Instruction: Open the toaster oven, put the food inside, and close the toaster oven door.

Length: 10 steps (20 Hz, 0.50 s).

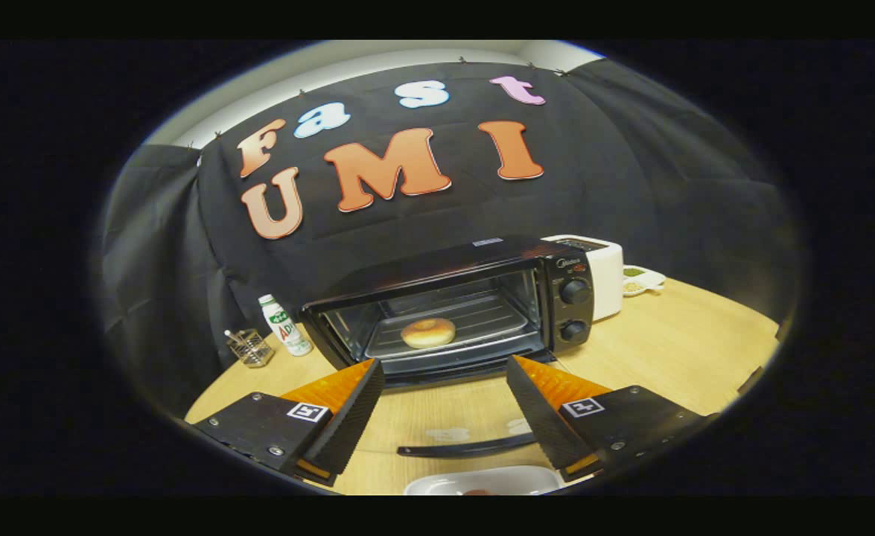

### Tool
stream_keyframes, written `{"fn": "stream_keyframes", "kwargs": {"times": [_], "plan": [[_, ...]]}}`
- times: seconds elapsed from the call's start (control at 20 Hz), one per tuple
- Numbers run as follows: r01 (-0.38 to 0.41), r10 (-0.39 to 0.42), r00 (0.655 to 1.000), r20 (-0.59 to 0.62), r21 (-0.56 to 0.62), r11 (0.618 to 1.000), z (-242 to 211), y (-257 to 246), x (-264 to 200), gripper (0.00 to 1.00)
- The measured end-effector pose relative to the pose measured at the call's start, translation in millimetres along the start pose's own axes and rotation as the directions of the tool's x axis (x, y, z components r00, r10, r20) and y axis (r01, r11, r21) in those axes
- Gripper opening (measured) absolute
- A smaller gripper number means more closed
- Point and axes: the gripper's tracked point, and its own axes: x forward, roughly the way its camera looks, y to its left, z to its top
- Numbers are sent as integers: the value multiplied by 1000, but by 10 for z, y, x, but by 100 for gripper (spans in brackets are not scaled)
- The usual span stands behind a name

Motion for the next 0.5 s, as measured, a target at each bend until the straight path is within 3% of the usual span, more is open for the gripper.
{"fn": "stream_keyframes", "kwargs": {"times": [0.3, 0.5], "plan": [[20, -26, 999, -42, -135, 991, -394, -32, -290, 99], [8, -23, 996, -91, -153, 988, -709, -14, -375, 99]]}}
